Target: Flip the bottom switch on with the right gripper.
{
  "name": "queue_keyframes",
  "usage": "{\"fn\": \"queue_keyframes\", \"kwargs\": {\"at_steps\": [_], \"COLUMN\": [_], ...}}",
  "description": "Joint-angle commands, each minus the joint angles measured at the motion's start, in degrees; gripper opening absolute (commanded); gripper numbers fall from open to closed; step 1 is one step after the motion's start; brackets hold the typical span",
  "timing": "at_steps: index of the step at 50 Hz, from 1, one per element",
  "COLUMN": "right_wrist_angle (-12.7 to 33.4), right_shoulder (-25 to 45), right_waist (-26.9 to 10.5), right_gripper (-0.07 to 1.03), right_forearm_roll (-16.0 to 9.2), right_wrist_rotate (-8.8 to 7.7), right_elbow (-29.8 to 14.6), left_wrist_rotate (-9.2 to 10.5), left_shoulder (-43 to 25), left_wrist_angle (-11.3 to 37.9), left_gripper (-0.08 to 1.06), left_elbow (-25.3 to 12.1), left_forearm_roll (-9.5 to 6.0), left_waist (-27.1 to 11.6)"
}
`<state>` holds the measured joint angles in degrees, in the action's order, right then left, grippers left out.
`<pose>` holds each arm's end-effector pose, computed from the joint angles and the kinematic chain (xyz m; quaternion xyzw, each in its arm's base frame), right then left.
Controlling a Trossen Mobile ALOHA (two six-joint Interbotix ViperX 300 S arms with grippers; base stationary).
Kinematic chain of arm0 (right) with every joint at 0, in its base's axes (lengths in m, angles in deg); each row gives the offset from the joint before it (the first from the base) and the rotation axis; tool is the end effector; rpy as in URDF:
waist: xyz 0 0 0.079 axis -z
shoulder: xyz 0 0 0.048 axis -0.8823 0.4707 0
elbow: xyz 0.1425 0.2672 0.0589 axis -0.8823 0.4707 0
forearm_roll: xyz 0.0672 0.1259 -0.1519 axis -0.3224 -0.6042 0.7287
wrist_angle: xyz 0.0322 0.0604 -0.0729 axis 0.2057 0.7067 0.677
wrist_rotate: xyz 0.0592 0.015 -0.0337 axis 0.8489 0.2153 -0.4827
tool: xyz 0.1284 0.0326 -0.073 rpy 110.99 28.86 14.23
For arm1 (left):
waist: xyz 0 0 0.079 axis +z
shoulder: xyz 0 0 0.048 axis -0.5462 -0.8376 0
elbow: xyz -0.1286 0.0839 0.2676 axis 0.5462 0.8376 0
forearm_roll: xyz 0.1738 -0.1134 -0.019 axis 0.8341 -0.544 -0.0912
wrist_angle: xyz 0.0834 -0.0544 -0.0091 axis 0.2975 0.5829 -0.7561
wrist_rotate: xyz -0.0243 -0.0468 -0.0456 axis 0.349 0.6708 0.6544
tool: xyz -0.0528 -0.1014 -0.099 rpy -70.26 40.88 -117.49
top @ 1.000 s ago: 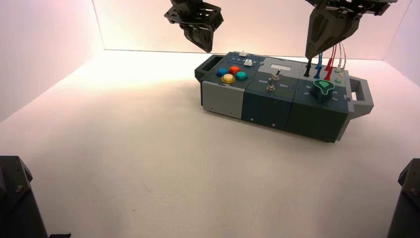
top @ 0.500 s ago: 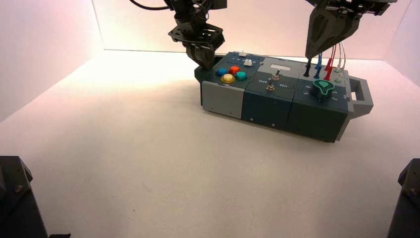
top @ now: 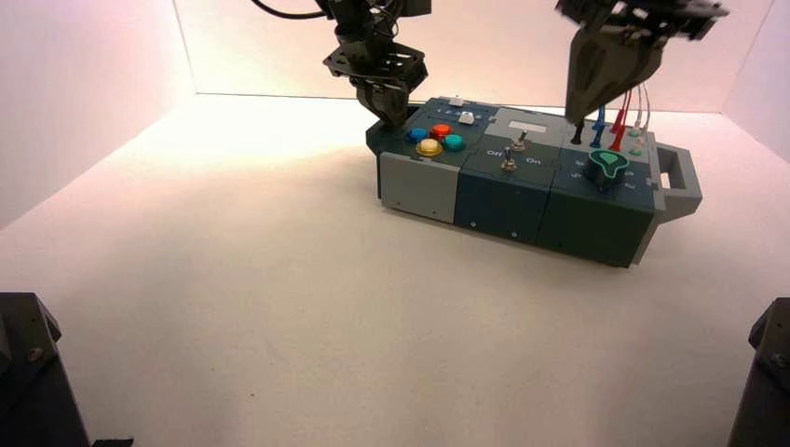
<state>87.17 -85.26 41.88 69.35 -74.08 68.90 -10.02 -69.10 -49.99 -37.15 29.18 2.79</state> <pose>0.2564 0.1287 0.0654 -0.0971 0.6030 0.2234 0.7596 0.4305 -0.2991 -0.0216 0.1812 0.5146 -0.3497 0.7616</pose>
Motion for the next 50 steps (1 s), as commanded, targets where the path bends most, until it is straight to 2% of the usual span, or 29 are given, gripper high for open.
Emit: {"fn": "queue_keyframes", "kwargs": {"at_steps": [1, 16, 27, 34, 50], "right_wrist_angle": [0.0, 0.0, -0.35, -0.53, -1.93], "right_shoulder": [0.79, 4.22, 8.35, 11.6, 14.06], "right_waist": [-1.93, -2.99, -5.19, -6.59, -6.68], "right_gripper": [-0.02, -0.02, -0.02, -0.02, -0.02], "right_forearm_roll": [-0.26, -0.26, -0.26, -0.35, -0.44], "right_wrist_rotate": [-1.14, -1.41, -1.85, -1.67, -0.62], "right_elbow": [-2.29, -5.19, -6.24, -7.91, -12.13], "left_wrist_rotate": [-0.53, -1.14, -1.14, -1.23, -1.14], "left_shoulder": [1.05, 1.14, 1.23, 1.32, 1.41], "left_wrist_angle": [-0.26, -0.26, -0.53, -0.62, -1.05], "left_gripper": [-0.03, -0.03, -0.03, -0.03, -0.03], "left_elbow": [-1.23, -1.49, -1.58, -1.76, -1.85], "left_forearm_roll": [0.18, 0.26, 0.09, 0.18, 0.18], "left_waist": [0.35, 0.35, 0.35, 0.35, 0.35]}}
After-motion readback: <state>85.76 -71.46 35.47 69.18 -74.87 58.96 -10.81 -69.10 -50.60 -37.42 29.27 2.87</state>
